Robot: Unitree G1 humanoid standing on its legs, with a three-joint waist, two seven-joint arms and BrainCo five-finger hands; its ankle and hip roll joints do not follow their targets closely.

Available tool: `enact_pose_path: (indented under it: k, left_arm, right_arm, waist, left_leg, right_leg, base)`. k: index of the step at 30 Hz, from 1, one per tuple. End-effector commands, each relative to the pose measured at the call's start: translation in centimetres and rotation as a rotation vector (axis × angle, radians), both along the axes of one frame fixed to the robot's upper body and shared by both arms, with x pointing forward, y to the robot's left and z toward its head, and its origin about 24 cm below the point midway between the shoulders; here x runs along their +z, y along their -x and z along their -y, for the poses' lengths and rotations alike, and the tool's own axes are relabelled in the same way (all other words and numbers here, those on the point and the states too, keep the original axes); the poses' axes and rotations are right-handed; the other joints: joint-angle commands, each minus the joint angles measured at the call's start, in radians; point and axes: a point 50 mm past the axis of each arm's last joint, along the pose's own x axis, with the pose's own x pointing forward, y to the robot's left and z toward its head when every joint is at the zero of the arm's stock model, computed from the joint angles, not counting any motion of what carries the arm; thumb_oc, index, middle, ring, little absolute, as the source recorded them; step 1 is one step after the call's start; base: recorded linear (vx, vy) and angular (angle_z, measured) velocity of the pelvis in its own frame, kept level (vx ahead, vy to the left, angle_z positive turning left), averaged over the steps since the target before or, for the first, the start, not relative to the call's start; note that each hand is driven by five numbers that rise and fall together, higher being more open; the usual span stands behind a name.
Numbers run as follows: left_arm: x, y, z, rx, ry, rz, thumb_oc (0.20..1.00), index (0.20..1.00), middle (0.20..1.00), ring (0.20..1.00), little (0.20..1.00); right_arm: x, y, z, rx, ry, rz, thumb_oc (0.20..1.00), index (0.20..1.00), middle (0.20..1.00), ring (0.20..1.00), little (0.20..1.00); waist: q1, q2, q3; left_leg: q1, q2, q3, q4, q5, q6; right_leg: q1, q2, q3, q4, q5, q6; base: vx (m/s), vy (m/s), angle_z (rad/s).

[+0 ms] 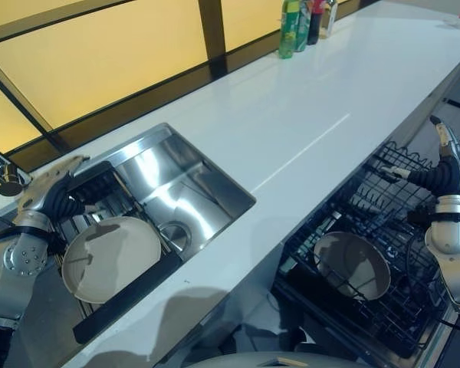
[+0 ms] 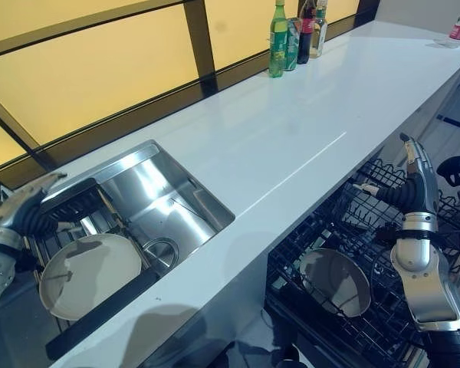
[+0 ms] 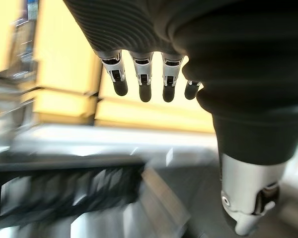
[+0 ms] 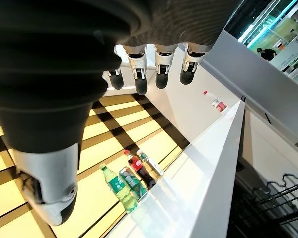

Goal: Pick up plates and place into dishwasher.

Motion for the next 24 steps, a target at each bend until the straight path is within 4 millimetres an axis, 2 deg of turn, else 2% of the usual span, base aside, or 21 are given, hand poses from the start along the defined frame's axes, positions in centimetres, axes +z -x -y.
enact_pose_path:
  k: [1, 6, 9, 12, 14, 17, 24]
  left_arm:
    - [2.3, -0.3, -1.5, 0.052, -0.117, -0.052, 1.0, 1.0, 1.0, 1.0, 1.0]
    - [-0.1, 0.0, -2.4, 0.12, -0.029, -0.195, 1.0, 1.0, 1.0, 1.0, 1.0]
    - [-1.4, 0.6, -3.6, 0.191, -0.038, -0.28, 1.0, 1.0, 1.0, 1.0, 1.0]
    - [-3.2, 2.0, -5.4, 0.296, -0.015, -0.383, 1.0, 1.0, 1.0, 1.0, 1.0]
    - [-4.0, 2.7, -5.9, 0.32, 0.013, -0.381, 1.0, 1.0, 1.0, 1.0, 1.0]
    - [-4.1, 2.9, -6.2, 0.325, 0.028, -0.383, 1.0, 1.0, 1.0, 1.0, 1.0]
    - [-2.4, 1.2, -5.1, 0.247, -0.011, -0.163, 1.0, 1.0, 1.0, 1.0, 1.0]
  right_arm:
    - [2.6, 0.1, -0.8, 0.076, 0.081, 0.07, 1.0, 1.0, 1.0, 1.0, 1.0]
    - [3.0, -0.1, -0.9, 0.081, 0.094, 0.07, 1.0, 1.0, 1.0, 1.0, 1.0]
    - [3.0, -0.3, -1.0, 0.087, 0.101, 0.073, 1.0, 1.0, 1.0, 1.0, 1.0]
    - [3.2, -0.3, -1.0, 0.097, 0.106, 0.073, 1.0, 1.0, 1.0, 1.0, 1.0]
    - [3.2, -0.2, -1.1, 0.1, 0.107, 0.07, 1.0, 1.0, 1.0, 1.0, 1.0]
    - [3.2, -0.1, -1.1, 0.106, 0.11, 0.067, 1.0, 1.0, 1.0, 1.0, 1.0]
    - [3.0, -0.3, -1.3, 0.113, 0.098, 0.064, 1.0, 1.0, 1.0, 1.0, 1.0]
  waist:
    - [0.003, -0.023, -0.025]
    - [0.002, -0.022, -0.011]
    - [0.0, -0.019, -0.006]
    - [-0.005, -0.02, -0.002]
    - [-0.006, -0.021, -0.003]
    - [-0.009, -0.021, -0.004]
    - [-0.01, -0.021, 0.0]
  left_leg:
    - [-0.123, -0.009, 0.017, 0.021, 0.078, 0.008]
    - [-0.135, -0.011, 0.014, 0.036, 0.076, 0.011]
    - [-0.137, -0.014, 0.014, 0.039, 0.075, 0.013]
    - [-0.133, -0.017, 0.017, 0.035, 0.076, 0.017]
    - [-0.132, -0.019, 0.019, 0.034, 0.075, 0.019]
    - [-0.133, -0.02, 0.022, 0.037, 0.073, 0.021]
    - [-0.137, -0.025, 0.021, 0.039, 0.071, 0.022]
  right_leg:
    - [0.045, -0.037, 0.017, 0.167, -0.201, 0.042]
    - [0.036, -0.04, 0.019, 0.177, -0.2, 0.041]
    - [0.032, -0.041, 0.021, 0.179, -0.2, 0.041]
    - [0.03, -0.042, 0.025, 0.177, -0.197, 0.044]
    - [0.03, -0.041, 0.029, 0.176, -0.197, 0.044]
    - [0.027, -0.041, 0.03, 0.178, -0.199, 0.043]
    - [0.022, -0.044, 0.031, 0.185, -0.203, 0.041]
  base:
    - [0.04, 0.019, 0.01]
    - [0.02, 0.023, 0.01]
    - [0.01, 0.012, 0.0]
    - [0.04, 0.022, -0.01]
    - [0.04, 0.021, -0.02]
    - [0.02, 0.014, -0.01]
    - [0.0, 0.0, 0.0]
